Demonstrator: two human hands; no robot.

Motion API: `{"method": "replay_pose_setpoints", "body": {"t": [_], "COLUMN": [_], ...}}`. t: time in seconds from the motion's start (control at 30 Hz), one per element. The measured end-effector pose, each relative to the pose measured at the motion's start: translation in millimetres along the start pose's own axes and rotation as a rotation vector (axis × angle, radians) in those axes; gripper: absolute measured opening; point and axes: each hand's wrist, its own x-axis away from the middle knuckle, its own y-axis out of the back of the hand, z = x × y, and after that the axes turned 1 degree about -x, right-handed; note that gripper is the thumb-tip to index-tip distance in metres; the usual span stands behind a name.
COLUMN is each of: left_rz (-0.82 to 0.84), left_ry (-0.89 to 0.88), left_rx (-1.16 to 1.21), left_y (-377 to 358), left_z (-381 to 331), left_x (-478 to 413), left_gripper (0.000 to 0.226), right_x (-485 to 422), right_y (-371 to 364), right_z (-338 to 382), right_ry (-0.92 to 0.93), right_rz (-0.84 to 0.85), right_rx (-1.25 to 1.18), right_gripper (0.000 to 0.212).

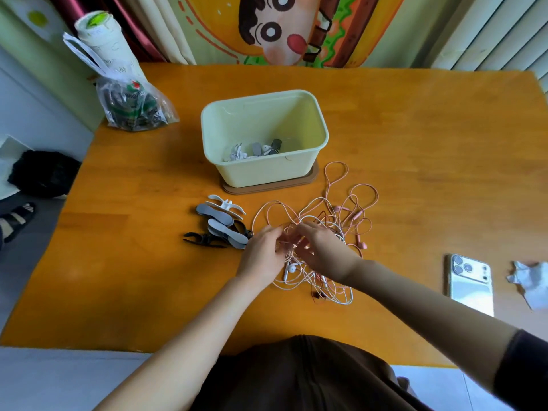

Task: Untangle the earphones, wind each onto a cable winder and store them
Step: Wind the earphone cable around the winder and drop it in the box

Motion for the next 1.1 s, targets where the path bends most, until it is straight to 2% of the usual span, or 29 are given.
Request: {"method": "replay_pose_setpoints", "body": {"t": [0.1,0.23,0.33,0.83,0.9,1.0,1.1], "left_rz": [-0.021,-0.074,-0.103,-0.066,-0.073,-0.07,-0.092], "left_ry": [-0.02,-0.045,-0.081,-0.045,-0.052,-0.064,-0.069], "left_rx": [0.029,0.086,0.128,0.212,0.2,0.178,0.187], "left_y": [8,23,36,64,67,70,74], "left_z": [-7,-18,-28,-27,-30,-30,-32], "left_x": [-1,-1,1,5,5,4,5], "left_gripper": [0.006,0.011,0.014,0.009,0.006,0.009,0.01], "right_x": [0,3,6,-1,-4,-5,-2], "right_y": [-1,3,7,54,57,56,52], "right_z": [-1,-5,-8,6,3,-4,-3], "right_ry": [-0.057,-0.111,-0.138,-0.194,-0.231,-0.342,-0.387], "right_rz": [-0.05,-0.098,-0.145,-0.396,-0.343,-0.164,-0.083], "right_rx": [-0.035,0.006,0.056,0.071,0.085,0.12,0.146], "right_gripper": [0.025,0.031,0.023,0.022,0.022,0.023,0.027]}}
